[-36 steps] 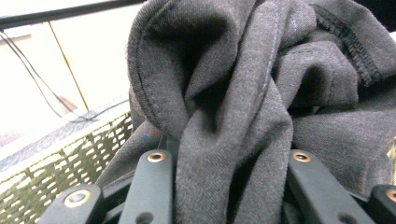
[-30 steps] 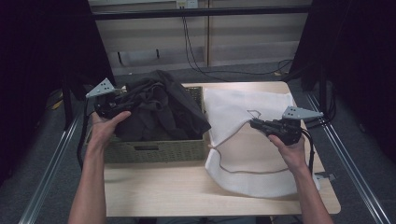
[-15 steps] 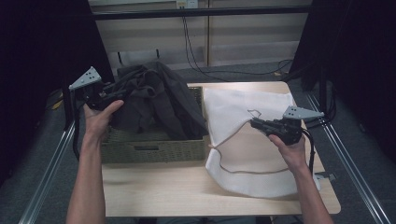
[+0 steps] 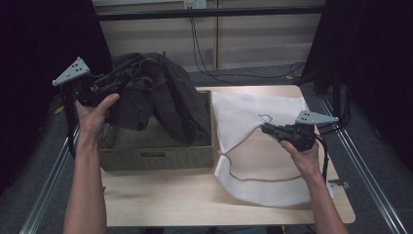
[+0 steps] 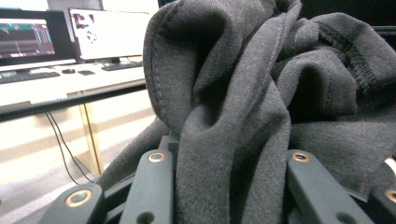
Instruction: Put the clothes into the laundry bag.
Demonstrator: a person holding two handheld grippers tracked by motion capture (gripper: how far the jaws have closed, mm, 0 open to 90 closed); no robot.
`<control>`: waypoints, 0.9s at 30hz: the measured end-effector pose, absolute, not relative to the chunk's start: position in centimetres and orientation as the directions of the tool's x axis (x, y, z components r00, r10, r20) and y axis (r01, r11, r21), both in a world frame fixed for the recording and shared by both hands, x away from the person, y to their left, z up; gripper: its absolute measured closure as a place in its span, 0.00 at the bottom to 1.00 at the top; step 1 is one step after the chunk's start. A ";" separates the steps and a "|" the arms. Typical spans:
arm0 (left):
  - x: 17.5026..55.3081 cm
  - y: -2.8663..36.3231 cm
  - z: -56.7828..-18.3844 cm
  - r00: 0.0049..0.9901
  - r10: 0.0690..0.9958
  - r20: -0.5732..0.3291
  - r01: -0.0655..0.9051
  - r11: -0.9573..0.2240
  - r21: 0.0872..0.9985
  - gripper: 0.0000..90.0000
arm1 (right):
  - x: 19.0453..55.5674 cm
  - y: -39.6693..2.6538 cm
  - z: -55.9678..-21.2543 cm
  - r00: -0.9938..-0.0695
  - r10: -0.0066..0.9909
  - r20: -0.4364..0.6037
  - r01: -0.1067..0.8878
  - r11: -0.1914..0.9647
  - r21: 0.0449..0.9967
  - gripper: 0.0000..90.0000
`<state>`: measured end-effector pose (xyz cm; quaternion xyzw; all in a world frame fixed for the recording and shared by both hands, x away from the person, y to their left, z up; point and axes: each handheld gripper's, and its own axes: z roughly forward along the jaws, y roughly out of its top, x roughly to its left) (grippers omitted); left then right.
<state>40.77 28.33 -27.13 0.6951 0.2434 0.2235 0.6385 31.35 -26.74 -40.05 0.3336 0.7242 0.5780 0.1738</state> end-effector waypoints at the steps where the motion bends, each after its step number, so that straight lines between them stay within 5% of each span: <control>1: 40.6 28.4 -26.9 0.778 0.629 0.002 0.047 -0.061 0.997 0.75 | 31.3 -26.8 -40.0 -0.716 0.685 0.134 0.281 0.107 0.954 0.98; 27: 38.4 28.8 -21.0 0.763 0.645 0.047 -0.075 0.016 0.997 0.76 | 31.4 -26.6 -40.1 -0.720 0.682 0.128 0.280 0.117 0.953 0.98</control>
